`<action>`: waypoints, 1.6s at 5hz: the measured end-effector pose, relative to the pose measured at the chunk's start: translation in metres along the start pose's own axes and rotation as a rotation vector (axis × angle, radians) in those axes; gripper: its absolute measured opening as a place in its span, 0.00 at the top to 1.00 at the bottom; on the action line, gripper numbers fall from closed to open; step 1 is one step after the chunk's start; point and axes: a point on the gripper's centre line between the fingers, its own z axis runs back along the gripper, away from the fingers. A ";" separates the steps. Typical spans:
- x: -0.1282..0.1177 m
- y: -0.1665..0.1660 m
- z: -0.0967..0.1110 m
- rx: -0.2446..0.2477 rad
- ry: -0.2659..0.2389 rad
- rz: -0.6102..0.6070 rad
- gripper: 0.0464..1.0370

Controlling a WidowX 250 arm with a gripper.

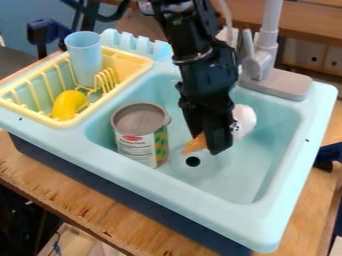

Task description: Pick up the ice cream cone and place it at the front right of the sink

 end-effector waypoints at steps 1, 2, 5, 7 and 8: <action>0.000 -0.011 -0.004 0.006 0.031 0.062 0.51; -0.003 -0.017 -0.029 -0.031 0.102 0.107 0.51; 0.004 -0.022 -0.044 -0.062 0.094 0.077 0.48; -0.004 -0.034 -0.028 0.039 0.111 0.233 0.03; 0.002 -0.040 -0.010 0.061 0.074 0.296 0.03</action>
